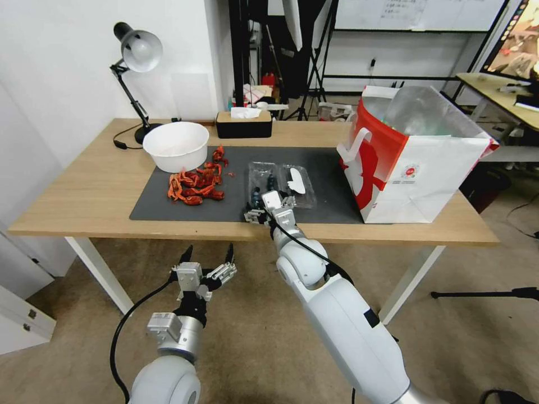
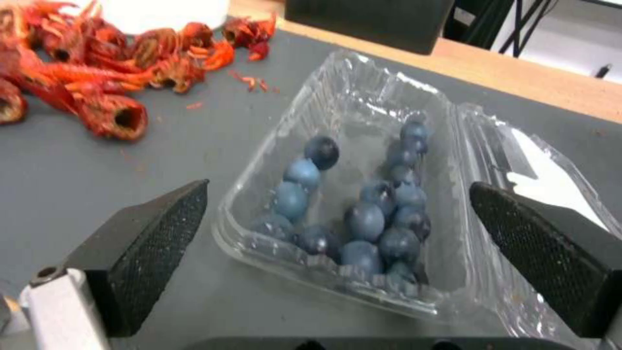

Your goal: Close the takeout container lid, then place the container into the takeout bag.

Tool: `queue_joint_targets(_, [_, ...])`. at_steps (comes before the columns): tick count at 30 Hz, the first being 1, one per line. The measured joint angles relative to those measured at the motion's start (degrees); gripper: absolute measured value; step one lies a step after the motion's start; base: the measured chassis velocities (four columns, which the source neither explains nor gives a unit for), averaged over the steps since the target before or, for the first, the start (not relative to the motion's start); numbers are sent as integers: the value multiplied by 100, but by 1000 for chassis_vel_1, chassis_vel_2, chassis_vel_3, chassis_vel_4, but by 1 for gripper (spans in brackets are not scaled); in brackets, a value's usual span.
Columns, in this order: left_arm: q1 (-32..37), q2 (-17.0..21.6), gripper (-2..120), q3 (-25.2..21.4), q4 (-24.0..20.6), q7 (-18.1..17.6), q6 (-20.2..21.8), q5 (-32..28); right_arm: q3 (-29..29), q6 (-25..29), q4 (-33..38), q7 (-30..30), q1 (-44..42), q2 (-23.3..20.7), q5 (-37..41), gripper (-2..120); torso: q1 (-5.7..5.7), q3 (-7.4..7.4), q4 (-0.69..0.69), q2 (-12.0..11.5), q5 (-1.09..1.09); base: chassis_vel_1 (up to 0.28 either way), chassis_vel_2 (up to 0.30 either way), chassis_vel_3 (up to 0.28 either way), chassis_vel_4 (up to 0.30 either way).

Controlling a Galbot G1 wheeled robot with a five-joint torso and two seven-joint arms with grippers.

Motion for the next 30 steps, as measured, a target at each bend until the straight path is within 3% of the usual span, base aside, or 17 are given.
queue_joint_targets(6, [14,-10,100,-4,-12,-3,-2,11,39,366,176,-27,-157,-31,154,100,0,0,0,0,0,0,0,0,0])
queue_joint_targets(16, [75,-36,100,-6,-56,7,-31,41,636,1786,1286,-29,-1169,-566,797,100,0,0,0,0,2,0,0,0,0])
queue_joint_targets(22, [83,26,100,48,-50,34,-91,38,1307,2737,2292,-75,-2637,-850,945,100,-1,0,-1,0,1,0,0,0,0])
queue_joint_targets(30, [213,41,100,67,-89,58,-196,63,1807,3599,3078,-266,-4424,-628,398,100,-2,0,0,0,0,0,0,0,0])
